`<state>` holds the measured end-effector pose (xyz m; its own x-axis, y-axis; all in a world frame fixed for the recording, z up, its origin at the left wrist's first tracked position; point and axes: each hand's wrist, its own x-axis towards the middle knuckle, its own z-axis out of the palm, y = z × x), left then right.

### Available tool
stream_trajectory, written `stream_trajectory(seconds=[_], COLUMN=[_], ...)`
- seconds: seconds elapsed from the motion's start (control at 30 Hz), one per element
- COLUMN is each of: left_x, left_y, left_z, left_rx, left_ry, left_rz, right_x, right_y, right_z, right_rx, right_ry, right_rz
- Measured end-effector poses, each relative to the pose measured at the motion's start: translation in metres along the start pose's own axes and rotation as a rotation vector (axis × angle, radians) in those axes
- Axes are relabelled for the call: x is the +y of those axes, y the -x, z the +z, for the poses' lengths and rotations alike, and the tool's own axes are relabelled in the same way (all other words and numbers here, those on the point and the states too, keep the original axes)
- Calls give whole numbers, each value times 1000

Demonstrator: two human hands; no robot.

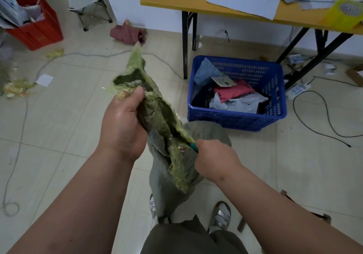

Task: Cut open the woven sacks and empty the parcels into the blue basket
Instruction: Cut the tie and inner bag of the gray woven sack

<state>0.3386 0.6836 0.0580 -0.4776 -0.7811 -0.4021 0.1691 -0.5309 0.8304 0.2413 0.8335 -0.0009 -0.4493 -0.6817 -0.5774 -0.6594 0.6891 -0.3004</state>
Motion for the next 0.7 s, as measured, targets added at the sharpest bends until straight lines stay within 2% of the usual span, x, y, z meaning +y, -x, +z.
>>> stream_trajectory(seconds=[0.17, 0.2, 0.27, 0.33, 0.37, 0.43, 0.5, 0.53, 0.67, 0.7], left_x=[12, 12, 10, 9, 9, 11, 16, 19, 21, 20], left_y=[-5, -6, -7, -8, -8, -10, -14, -16, -15, -11], left_z=[-8, -10, -12, -11, -10, -10, -14, -18, -17, -13], left_rx=[14, 24, 33, 32, 37, 76, 136, 157, 105, 69], left_ry=[34, 33, 20, 15, 20, 44, 110, 144, 166, 153], left_rz=[-20, -27, -39, -50, -52, -47, -56, -60, -109, -132], right_x=[35, 39, 38, 31, 30, 31, 38, 44, 42, 36], right_y=[-4, -5, -6, -4, -2, 4, 6, 5, -5, -11], right_z=[17, 17, 9, -5, -11, -19, -23, -24, -17, -13], right_rx=[-72, -51, -23, -124, -204, -399, -452, -405, -20, 31], right_ry=[-49, -140, -504, -843, -841, -524, -320, -366, -1073, -1143], right_rz=[172, 222, 308, 363, 341, 260, 227, 238, 333, 339])
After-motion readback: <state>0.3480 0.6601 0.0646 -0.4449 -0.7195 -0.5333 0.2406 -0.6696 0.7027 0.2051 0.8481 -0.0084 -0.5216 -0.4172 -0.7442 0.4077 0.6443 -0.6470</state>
